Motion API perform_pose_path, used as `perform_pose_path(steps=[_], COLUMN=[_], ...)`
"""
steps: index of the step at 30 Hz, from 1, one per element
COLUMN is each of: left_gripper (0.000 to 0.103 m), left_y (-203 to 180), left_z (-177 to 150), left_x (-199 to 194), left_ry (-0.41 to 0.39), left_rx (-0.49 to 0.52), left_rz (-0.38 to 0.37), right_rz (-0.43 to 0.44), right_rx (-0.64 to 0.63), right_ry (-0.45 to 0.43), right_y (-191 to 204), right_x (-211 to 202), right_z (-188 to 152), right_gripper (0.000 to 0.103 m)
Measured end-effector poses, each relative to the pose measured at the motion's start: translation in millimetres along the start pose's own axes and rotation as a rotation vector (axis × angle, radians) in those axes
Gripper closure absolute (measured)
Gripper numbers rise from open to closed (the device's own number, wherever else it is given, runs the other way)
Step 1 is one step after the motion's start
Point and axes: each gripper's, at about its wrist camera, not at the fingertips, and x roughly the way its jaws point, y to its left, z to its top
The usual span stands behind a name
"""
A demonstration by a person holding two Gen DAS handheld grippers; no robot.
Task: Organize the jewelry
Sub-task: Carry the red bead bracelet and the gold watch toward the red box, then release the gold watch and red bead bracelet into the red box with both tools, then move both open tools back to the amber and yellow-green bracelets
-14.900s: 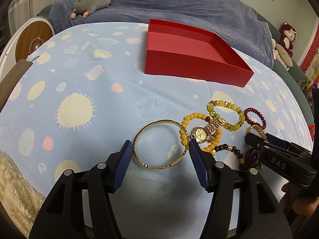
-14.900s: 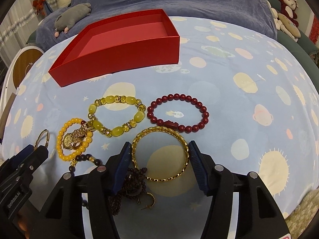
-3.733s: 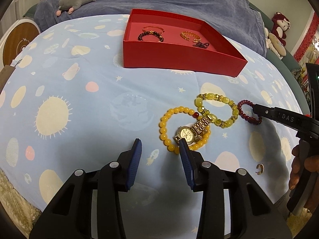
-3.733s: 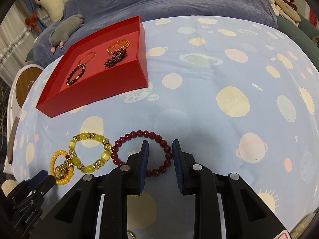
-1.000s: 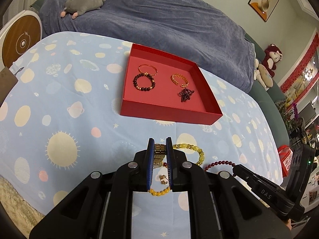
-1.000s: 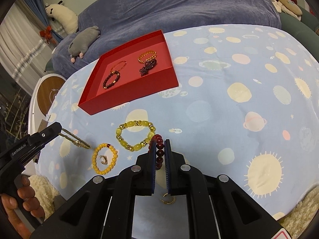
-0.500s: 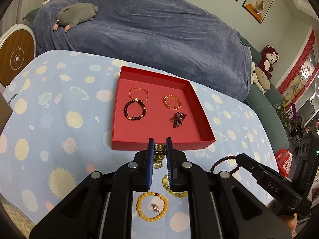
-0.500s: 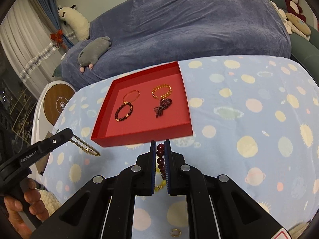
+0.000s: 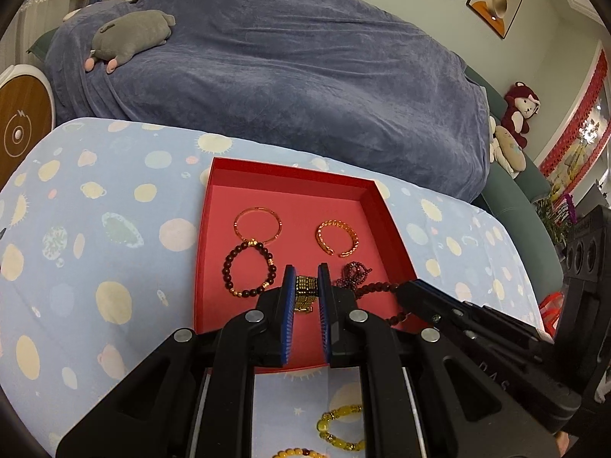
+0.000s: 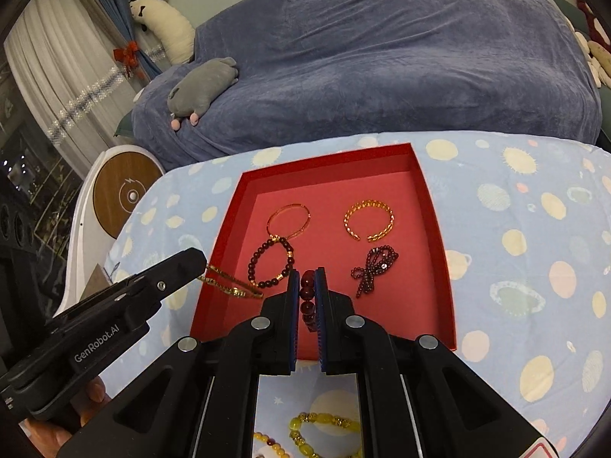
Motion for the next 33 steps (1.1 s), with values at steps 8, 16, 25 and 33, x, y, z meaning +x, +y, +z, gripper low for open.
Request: perform_pose_path(steps=[8,16,25,33], left_gripper=[0.091,0.073,0.070,0.065], left_y=[13,14,16,19], left_z=[-13,-20,-42,-84], left_x=[36,28,-8,-30], left_ry=[0.068,0.027,0.010,0.045], left_rx=[-0.008,-0.004,-0.006,-0.014], left_rz=[0.031,0.072,0.069,0.069], right_rz=[-0.066,-0.129,-0.125,-0.130], right_rx=[0.007,0.041,0.059,0.087], right_ry=[0.080,0.006,0.007,0.030], right_y=[-24,-40,-44,-48], right_x=[36,13,-20,-39], right_z=[-15,-20,-54,-92], right_gripper=[0.094,0.059,0.059,0.059])
